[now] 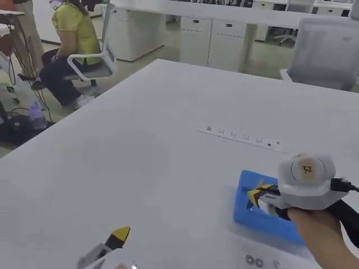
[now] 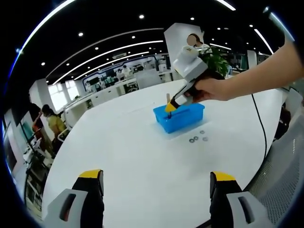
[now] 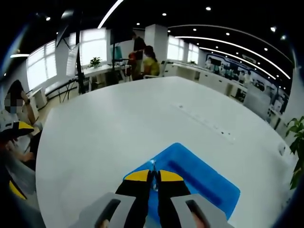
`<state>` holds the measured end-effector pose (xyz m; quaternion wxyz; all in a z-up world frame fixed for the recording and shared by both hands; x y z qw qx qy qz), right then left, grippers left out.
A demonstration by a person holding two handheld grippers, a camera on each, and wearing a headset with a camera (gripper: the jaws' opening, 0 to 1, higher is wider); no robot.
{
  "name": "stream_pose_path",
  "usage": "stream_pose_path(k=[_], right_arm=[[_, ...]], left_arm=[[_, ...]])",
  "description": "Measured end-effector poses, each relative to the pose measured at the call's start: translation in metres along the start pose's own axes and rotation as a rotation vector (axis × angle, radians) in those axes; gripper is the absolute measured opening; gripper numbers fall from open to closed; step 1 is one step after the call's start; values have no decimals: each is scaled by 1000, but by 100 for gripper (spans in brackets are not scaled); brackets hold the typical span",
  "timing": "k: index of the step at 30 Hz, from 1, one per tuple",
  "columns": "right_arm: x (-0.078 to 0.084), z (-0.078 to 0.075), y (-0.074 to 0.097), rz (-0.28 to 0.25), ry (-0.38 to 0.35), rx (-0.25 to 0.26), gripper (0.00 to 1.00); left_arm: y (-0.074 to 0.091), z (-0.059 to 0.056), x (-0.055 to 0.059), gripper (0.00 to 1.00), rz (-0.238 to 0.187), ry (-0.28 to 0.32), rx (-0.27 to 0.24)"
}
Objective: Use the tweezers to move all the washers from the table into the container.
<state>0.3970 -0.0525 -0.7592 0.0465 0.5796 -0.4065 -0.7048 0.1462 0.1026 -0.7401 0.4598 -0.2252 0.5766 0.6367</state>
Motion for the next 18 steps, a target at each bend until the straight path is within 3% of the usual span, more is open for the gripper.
stream_pose_path(k=[8,18], right_arm=[[-7,5,10,-23,-2,21,2],[-13,11,44,-73,-6,45,2]], left_arm=[[0,1,0,95,-3,2,-6],[2,-1,-3,96,-38,7,7]])
Point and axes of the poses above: the centre of the closed fingertips' face, and the gripper's own axes: y roughly backward along the fingers, z roughly to its left, x roughly out of its underside, the point moved 9 cm from there along y, roughly backward along the fingers, and after that the axes turned 4 degrees about -x, right-handed, at the moved point
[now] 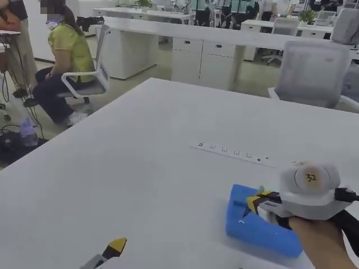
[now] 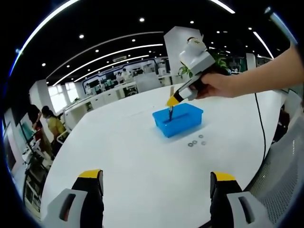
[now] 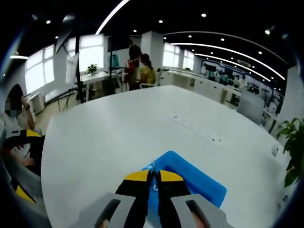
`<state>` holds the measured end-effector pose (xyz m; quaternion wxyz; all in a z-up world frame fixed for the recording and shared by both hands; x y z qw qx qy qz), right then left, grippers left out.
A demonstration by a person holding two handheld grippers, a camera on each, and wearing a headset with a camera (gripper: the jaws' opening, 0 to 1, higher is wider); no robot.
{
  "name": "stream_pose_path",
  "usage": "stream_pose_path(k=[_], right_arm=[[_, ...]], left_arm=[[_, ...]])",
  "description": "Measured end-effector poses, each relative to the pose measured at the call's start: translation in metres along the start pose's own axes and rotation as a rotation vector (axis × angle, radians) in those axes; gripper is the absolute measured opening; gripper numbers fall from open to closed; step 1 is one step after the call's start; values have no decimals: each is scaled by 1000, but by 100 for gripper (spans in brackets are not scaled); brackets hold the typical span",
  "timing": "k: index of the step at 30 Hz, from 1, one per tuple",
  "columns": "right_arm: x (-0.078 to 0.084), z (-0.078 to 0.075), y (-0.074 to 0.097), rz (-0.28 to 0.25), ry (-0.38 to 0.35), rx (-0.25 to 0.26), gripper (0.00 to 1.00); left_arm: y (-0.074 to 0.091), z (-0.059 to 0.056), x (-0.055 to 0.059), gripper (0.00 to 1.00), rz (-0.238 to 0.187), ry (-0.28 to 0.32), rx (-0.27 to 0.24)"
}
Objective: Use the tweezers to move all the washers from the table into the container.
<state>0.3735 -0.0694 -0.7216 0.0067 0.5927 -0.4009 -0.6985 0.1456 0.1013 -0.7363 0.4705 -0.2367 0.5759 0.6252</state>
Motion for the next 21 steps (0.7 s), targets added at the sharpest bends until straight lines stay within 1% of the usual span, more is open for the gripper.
stream_pose_path(k=[3,5,10,16,21], right_arm=[[1,8,16,-29,-13,16,2],[0,11,25,-51,-18,18,2],[2,17,40,-72,-30,20,2],[8,24,51,-85,-48,17,2],[18,27,53,-82,-82,7,2]], left_arm=[[0,0,0,95,3,-7,-5],[1,0,-1,95,-5,-6,-2],[1,-2,-1,95,-13,-11,13],[1,-4,-2,95,-10,-22,15],[2,-4,-2,95,-9,-24,13]])
Point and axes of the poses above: the centre of the closed fingertips' face, and the gripper's own axes: y roughly backward along the fingers, z roughly to its left, x roughly out of its underside, the point moved 9 cm from there along y, roughly backward along the fingers, and after that the axes turned 4 degrees about -x, right-handed, at the moved point
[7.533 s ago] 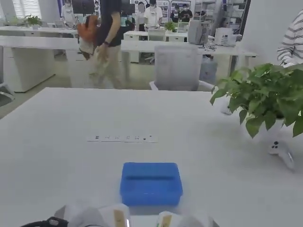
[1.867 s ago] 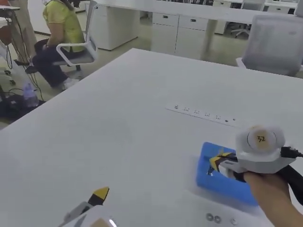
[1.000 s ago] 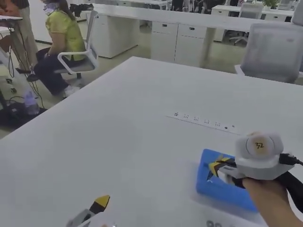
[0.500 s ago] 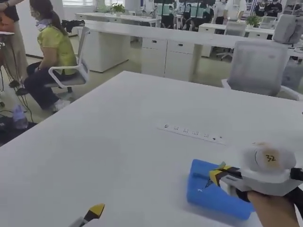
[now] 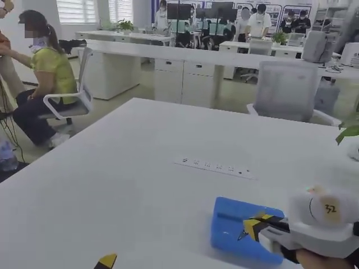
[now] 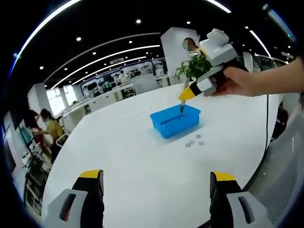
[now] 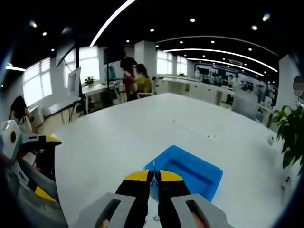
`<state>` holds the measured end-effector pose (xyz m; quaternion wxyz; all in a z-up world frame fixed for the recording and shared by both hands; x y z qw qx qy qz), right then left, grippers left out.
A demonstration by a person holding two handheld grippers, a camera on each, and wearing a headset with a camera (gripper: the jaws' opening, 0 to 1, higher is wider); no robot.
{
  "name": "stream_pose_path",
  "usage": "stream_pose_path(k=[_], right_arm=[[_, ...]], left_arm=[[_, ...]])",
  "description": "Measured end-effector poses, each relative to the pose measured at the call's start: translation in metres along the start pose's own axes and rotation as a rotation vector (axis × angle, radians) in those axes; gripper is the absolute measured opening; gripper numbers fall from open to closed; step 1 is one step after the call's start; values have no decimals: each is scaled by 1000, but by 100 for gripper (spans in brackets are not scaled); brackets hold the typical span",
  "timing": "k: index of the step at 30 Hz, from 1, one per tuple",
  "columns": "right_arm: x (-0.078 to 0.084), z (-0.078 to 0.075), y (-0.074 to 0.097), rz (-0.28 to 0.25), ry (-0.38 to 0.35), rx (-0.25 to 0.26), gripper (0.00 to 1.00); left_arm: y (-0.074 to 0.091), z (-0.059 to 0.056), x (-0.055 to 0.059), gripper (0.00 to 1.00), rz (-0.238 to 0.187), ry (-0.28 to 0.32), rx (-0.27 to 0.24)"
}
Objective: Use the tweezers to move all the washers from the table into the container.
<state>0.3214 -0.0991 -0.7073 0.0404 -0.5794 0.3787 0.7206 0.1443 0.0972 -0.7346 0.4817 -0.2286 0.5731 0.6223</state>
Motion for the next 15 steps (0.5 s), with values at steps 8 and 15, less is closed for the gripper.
stream_pose_path(k=[8,15], right_arm=[[11,2,-1,25,-19,-5,2],[15,1,-4,33,-39,-15,2]], left_arm=[[-1,-1,0,95,9,-8,-1],[0,-1,1,95,12,-15,-2]])
Point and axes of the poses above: the centre of the closed fingertips' face, and the gripper's own axes: y roughly backward along the fingers, z roughly to its left, x roughly out of its underside, the point moved 9 cm from there along y, roughly backward along the fingers, and after that the axes turned 4 degrees about -x, right-handed, at the moved point
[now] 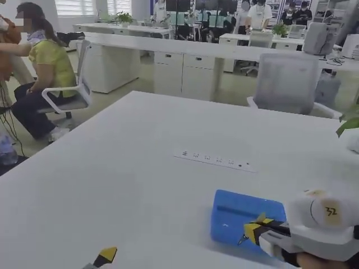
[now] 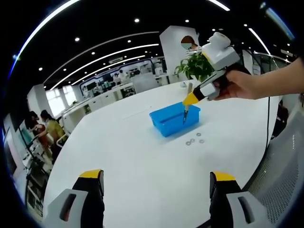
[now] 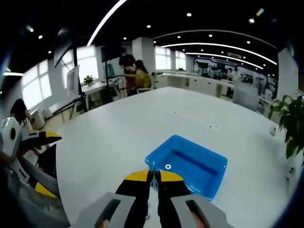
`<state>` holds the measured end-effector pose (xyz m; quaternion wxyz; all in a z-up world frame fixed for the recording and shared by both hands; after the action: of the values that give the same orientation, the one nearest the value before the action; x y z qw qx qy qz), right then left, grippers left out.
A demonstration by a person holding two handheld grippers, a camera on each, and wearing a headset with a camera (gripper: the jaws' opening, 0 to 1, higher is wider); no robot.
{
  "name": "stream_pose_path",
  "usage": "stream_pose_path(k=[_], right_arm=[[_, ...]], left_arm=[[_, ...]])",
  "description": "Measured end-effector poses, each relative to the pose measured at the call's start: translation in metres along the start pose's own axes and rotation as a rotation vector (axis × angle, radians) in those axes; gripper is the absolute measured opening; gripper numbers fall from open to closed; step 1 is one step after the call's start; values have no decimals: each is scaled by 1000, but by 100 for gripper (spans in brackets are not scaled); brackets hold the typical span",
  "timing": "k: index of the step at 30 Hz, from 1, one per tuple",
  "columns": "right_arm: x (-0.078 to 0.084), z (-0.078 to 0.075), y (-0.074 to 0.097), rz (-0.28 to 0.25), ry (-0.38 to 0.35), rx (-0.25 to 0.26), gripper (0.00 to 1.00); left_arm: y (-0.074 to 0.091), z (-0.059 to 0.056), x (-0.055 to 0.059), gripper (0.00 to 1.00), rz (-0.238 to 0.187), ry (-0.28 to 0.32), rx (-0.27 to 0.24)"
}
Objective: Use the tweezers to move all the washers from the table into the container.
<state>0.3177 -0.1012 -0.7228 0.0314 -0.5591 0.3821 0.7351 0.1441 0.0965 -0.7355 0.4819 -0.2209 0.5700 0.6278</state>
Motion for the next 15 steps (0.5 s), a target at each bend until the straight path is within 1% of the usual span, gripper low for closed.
stream_pose_path(k=[6,10,12,15], right_arm=[[11,2,-7,31,2,-18,2],[17,2,-12,53,-23,-45,2],[21,6,-16,69,-28,-63,2],[27,10,-19,88,-16,-71,2]], left_arm=[[0,1,0,94,1,5,-4],[0,1,1,94,8,2,-2],[-1,0,1,94,7,3,-2],[0,2,1,94,10,2,-12]])
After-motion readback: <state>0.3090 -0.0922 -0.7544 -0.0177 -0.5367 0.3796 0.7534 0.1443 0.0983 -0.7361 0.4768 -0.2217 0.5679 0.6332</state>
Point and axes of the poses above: the centre of the closed fingertips' face, and the gripper's own axes: y roughly backward along the fingers, z roughly to its left, x roughly out of its underside, the point moved 9 cm from there along y, roughly backward along the fingers, and after that the axes turned 4 degrees about -x, right-handed, at the moved point
